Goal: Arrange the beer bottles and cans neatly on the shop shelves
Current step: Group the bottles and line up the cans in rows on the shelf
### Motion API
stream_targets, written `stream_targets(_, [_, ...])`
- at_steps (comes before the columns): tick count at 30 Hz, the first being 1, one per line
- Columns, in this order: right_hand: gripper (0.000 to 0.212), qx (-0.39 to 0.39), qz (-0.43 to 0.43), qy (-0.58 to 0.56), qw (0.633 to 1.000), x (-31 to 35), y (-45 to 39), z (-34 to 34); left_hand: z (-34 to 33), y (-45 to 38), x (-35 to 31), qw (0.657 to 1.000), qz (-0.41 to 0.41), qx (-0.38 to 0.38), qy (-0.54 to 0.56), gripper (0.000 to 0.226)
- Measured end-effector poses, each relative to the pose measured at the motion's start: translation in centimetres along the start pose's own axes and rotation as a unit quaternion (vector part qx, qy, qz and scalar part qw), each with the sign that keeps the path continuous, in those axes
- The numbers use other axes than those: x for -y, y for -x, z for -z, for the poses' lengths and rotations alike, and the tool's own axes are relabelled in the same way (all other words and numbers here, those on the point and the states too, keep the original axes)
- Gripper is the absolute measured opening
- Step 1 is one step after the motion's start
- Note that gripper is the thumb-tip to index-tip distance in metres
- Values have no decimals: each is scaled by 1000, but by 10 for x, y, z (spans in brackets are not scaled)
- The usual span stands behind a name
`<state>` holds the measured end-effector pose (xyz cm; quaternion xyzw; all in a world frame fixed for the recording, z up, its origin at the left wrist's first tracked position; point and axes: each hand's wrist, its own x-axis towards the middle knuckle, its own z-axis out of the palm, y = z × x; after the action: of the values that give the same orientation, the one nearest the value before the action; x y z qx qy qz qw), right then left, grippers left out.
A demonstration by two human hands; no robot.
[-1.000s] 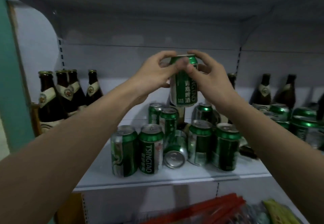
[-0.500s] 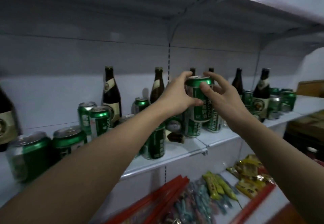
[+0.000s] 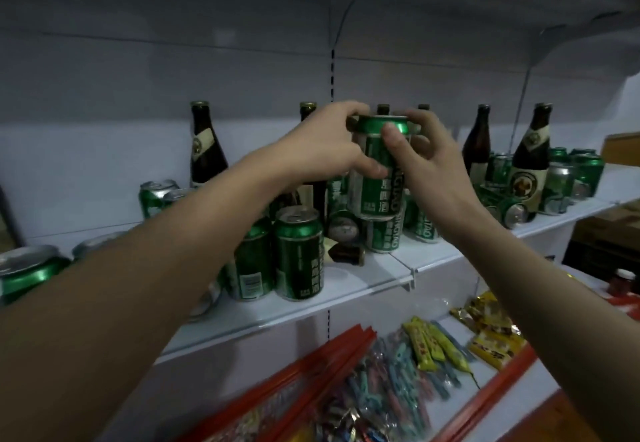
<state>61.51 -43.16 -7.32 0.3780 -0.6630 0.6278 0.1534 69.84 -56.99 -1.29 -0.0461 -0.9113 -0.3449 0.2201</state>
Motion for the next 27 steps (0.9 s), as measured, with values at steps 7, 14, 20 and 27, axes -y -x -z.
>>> stream_targets(7, [57,27,-18,30,999,-27,14,-4,-21,10,20,999,16,17,-46,75])
stream_targets(14, [40,50,-20,94,994,-67,37,24,-89,-2,29,989,53,30,-133,68])
stream_targets(20, [42,60,-41,90,993,-87,38,21,-115,-17,38,976,68,40,-205,70])
stream_targets(27, [54,57,-76,118,988,-99,30,22,-121,-16,40,970,42,25,-237,80])
